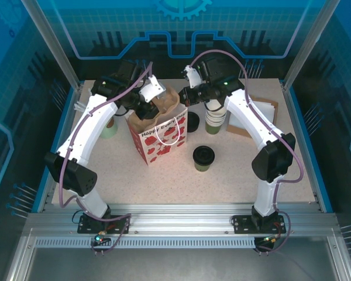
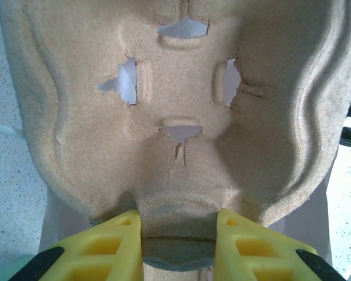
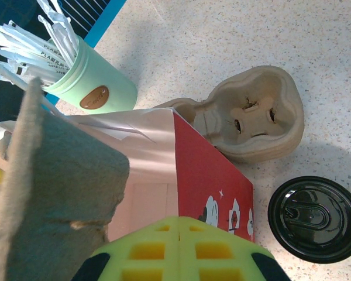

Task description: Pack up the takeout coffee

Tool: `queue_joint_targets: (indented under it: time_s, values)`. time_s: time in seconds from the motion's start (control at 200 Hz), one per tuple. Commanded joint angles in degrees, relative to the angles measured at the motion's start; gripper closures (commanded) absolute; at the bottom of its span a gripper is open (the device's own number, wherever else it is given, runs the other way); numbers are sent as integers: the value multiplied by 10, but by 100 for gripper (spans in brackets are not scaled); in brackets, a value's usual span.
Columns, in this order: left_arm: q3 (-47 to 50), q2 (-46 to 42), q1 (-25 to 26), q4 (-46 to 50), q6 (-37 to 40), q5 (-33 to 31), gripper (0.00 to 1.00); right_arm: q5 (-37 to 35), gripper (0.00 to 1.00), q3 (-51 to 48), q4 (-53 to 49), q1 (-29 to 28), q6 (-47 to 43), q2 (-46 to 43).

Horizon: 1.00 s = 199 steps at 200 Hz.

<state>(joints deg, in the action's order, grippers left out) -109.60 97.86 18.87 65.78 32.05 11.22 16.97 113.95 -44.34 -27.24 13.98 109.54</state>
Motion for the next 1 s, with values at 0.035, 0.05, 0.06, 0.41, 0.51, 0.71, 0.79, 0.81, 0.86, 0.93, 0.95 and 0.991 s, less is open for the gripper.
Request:
queue_joint_targets:
  time_s: [0.035,0.05,0.06,0.41,0.51,0.71,0.79,0.81,0.86,0.93,0.95,0.991]
  values:
    - [6,20,3,29,15,-14,72,3,100,-2,5,9,2,3]
    - [6,21,4,29,14,-13,72,3,100,-2,6,9,2,3]
    - [6,21,4,30,14,-12,72,2,100,-2,6,9,2,3]
    - [-7,42,15,40,9,-31,71,1,100,0,7,9,3,3]
    - [-6,46,15,45,9,-38,71,0,100,1,7,9,3,3]
    - [-2,53,16,45,7,-44,71,2,100,5,7,8,4,5]
    - [-5,60,18,49,8,-44,71,1,100,5,8,7,3,6]
    - [-6,62,19,50,8,-44,71,1,100,5,7,7,3,6]
    - [-6,64,19,51,9,-45,71,-1,100,5,7,6,4,6]
    - [-5,65,20,53,8,-44,71,-2,100,6,7,7,4,6]
    - [-4,64,21,53,8,-44,71,-3,100,6,7,6,3,6]
    - [-3,63,21,53,8,-42,71,-3,100,7,7,6,3,6]
